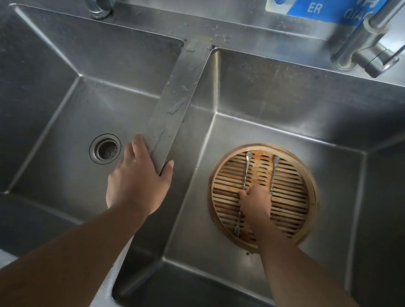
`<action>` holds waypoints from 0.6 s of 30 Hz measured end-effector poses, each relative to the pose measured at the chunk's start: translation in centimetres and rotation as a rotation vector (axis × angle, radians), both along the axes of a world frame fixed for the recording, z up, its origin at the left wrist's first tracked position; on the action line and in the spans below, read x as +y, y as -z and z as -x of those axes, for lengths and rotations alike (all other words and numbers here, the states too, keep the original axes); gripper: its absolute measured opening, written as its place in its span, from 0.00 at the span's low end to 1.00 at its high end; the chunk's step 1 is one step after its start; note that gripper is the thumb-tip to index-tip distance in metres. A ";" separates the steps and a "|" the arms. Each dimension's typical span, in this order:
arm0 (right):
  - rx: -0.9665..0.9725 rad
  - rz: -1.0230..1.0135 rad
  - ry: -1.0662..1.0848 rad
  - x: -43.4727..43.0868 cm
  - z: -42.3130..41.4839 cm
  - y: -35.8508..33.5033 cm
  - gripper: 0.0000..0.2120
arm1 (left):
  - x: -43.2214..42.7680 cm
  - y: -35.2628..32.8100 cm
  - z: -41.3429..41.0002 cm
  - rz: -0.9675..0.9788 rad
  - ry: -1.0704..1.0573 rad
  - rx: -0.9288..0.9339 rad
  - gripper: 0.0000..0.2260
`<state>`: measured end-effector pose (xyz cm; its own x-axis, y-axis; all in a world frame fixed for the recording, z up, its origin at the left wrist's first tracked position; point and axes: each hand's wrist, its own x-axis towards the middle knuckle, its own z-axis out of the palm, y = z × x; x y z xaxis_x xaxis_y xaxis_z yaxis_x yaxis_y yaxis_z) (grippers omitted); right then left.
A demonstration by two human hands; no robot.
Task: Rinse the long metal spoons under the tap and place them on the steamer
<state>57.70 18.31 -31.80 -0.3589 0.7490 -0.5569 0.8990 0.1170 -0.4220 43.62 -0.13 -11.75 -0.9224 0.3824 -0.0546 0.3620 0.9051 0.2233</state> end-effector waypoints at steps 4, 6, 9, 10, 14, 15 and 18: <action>-0.003 0.002 -0.003 0.0 0.0 -0.1 0.10 | -0.1 0.2 0.0 -0.010 0.005 0.001 0.30; -0.003 0.003 -0.012 0.0 -0.1 -0.2 0.10 | 0.0 0.1 0.0 -0.011 0.008 0.003 0.30; -0.038 -0.014 -0.053 0.1 0.0 -0.5 0.09 | 0.0 0.0 0.0 -0.004 0.000 0.004 0.29; -0.041 -0.026 -0.068 0.1 0.0 -0.4 0.08 | 0.0 0.0 0.0 -0.006 0.000 0.006 0.28; -0.052 -0.023 -0.093 0.1 0.1 -1.1 0.09 | 0.0 0.0 0.0 -0.023 -0.003 0.009 0.24; -0.052 -0.004 -0.080 0.1 0.0 -1.3 0.10 | 0.1 -0.1 0.0 -0.027 -0.002 0.008 0.23; 0.032 0.062 0.042 -0.2 -0.3 -1.4 0.13 | 0.0 0.2 0.1 -0.019 0.009 0.018 0.24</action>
